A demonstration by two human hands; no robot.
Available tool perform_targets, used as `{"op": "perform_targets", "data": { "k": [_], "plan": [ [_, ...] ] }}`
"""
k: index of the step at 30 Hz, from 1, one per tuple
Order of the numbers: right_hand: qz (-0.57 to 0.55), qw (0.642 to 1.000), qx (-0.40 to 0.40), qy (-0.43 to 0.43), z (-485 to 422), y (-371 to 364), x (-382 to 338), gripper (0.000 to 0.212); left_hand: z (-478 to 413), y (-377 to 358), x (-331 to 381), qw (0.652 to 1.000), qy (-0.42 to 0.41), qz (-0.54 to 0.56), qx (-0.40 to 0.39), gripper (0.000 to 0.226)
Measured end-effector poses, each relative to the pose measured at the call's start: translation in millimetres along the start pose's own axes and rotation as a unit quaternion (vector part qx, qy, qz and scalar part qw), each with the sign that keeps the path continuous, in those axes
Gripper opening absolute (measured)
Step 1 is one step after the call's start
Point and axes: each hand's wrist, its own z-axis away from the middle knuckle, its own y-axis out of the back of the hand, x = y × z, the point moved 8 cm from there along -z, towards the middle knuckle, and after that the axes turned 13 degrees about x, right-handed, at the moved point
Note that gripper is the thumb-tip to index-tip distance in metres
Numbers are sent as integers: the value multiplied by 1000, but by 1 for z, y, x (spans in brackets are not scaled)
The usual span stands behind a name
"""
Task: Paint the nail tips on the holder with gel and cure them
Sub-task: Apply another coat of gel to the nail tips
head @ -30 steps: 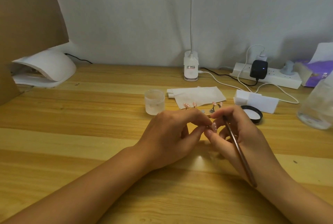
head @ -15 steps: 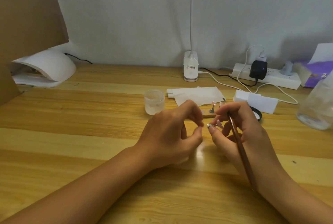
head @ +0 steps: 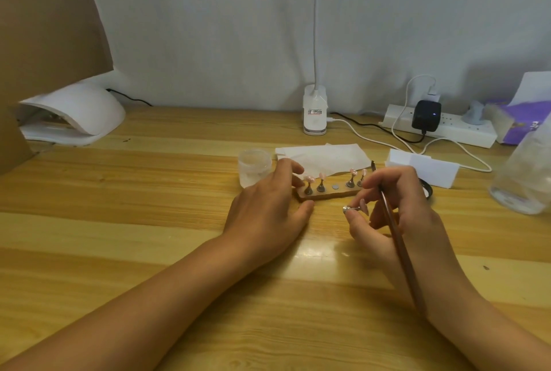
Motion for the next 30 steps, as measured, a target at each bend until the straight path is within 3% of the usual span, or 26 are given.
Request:
{"op": "perform_targets", "data": {
  "k": [6,12,30],
  "plan": [
    [64,996,24,61,1,3,-11,51,4,4,10,999,-40,12,-11,37],
    [144,980,48,131,3,7,-18,44,9,5,21,995,-98,-1,-24,34],
    [210,961,19,180,7,2,-18,49,13,6,35,986,-163,15,-28,33]
  ]
}}
